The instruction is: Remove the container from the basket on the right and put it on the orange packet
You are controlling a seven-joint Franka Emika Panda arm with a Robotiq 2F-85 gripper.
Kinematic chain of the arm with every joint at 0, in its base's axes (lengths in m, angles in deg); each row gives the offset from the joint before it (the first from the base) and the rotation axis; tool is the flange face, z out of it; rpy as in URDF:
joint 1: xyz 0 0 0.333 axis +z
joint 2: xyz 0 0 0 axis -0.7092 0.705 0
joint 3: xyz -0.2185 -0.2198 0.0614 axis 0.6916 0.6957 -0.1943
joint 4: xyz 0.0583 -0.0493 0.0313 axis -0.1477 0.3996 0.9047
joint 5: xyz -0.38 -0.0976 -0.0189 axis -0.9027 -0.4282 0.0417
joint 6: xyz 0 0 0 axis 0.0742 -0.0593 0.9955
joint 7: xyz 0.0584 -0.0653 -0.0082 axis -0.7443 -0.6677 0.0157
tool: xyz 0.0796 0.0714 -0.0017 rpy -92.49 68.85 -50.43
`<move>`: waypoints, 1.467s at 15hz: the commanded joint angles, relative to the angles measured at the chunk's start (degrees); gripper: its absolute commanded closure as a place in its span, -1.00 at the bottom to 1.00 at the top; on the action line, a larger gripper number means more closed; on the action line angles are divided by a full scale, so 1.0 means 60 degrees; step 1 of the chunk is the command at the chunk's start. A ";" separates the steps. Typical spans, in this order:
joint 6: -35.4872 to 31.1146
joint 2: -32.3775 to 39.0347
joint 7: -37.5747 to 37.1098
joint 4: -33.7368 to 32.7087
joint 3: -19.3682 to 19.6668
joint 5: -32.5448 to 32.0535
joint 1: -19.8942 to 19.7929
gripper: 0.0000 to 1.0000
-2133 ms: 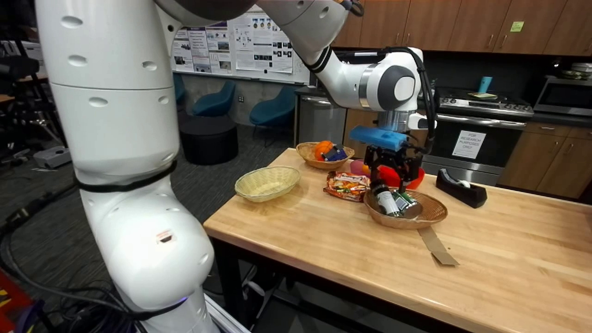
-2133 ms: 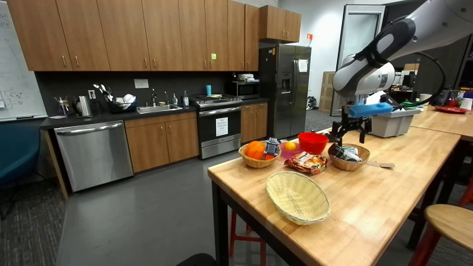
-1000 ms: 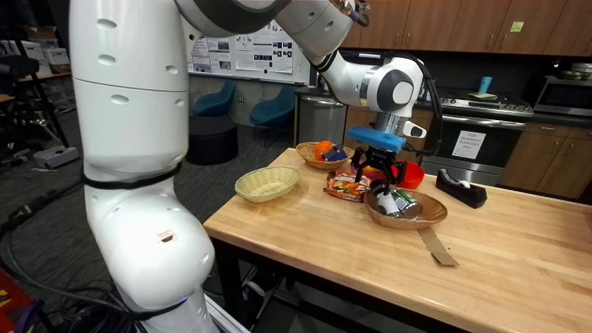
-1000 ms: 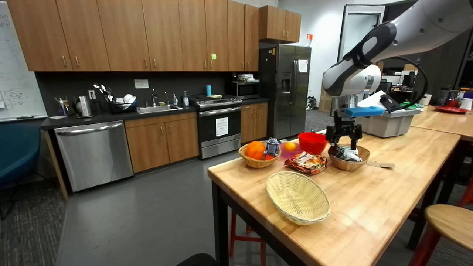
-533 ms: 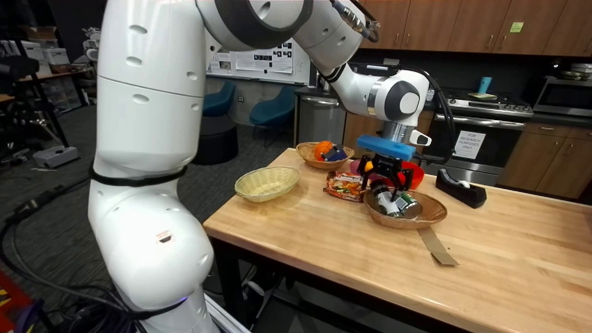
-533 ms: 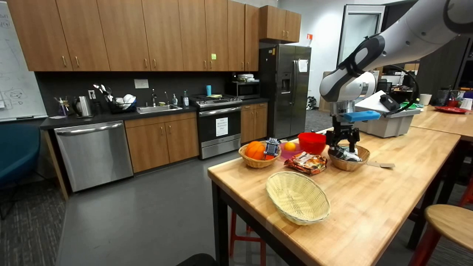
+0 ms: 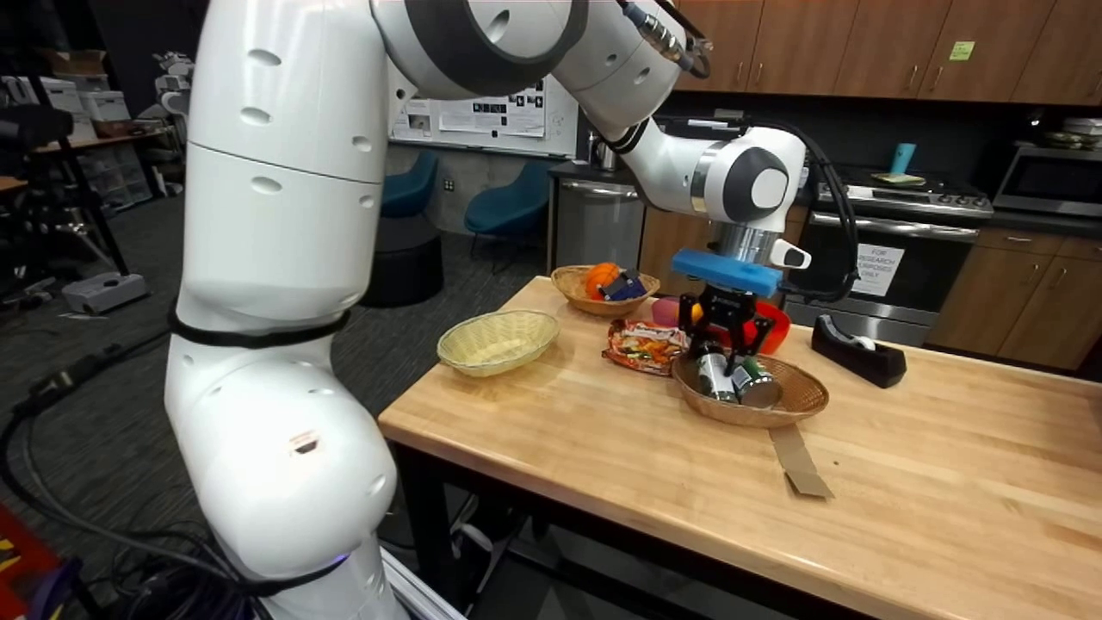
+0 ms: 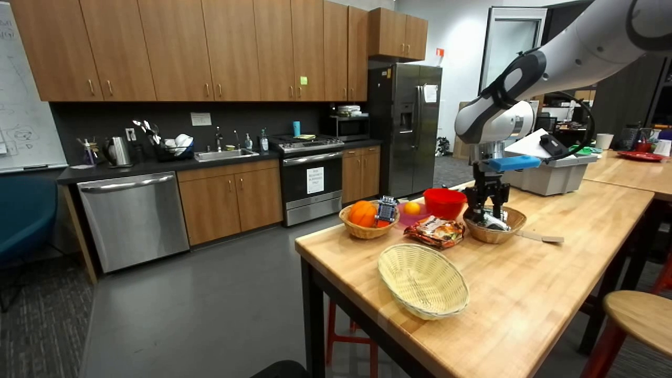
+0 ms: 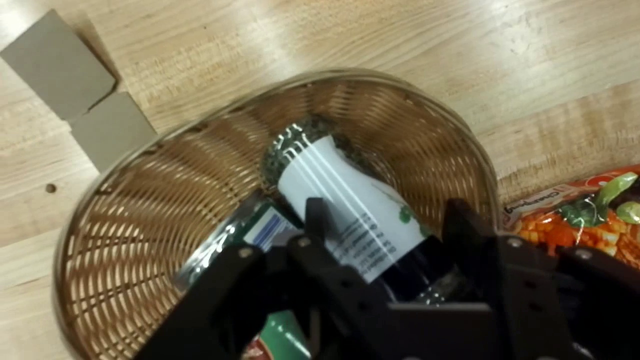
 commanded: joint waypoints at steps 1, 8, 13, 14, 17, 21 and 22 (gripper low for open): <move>0.0277 -0.0118 0.0024 -0.0027 -0.0030 -0.0103 -0.0030 0.39; 0.1027 -0.0431 0.0209 0.0062 -0.0146 0.0170 -0.0012 -0.25; 0.2040 -0.0740 0.0370 0.0081 -0.0320 0.0373 0.0064 -0.84; 0.2204 -0.0852 0.0381 0.0082 -0.0353 0.0394 0.0096 -0.96; 0.2313 -0.0726 0.0349 -0.0258 -0.0340 0.0348 0.0105 -1.00; 0.0538 -0.0624 0.0876 -0.0131 -0.0305 0.0680 -0.0087 -1.00; 0.0066 -0.0562 0.1060 -0.0120 -0.0325 0.0876 -0.0138 -1.00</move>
